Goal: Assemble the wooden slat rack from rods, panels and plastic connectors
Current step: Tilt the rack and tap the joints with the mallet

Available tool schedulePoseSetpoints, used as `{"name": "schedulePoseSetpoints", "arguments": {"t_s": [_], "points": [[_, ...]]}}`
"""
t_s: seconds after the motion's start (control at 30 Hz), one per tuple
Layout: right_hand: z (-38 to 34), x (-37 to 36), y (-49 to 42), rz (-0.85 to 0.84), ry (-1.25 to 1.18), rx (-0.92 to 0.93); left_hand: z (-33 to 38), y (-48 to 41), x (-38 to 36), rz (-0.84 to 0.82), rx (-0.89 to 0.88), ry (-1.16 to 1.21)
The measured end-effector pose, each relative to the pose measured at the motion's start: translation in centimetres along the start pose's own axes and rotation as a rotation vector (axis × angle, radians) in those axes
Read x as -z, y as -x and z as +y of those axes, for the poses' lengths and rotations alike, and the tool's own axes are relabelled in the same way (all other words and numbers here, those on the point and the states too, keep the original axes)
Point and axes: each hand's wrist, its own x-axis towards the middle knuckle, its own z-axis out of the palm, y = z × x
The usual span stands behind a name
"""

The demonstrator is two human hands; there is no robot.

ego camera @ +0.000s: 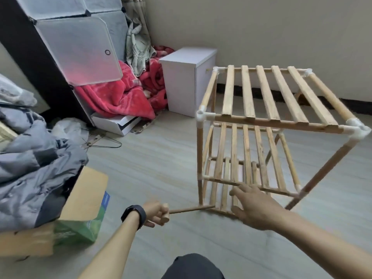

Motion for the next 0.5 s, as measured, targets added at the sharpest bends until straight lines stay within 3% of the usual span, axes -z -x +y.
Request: {"name": "schedulePoseSetpoints", "arguments": {"t_s": [0.13, 0.3, 0.5], "points": [[-3.2, -3.5, -5.0, 0.190, 0.036, 0.023, -4.2, -4.5, -1.2, 0.127, 0.135, 0.168], [-4.8, -8.6, -8.9, 0.191, 0.046, -0.090, -7.0, -8.3, -4.5, 0.348, 0.175, 0.392], [-4.2, -11.7, -8.9, 0.345, 0.104, -0.067, -8.4, -12.1, -7.5, 0.448, 0.217, 0.501]]}}
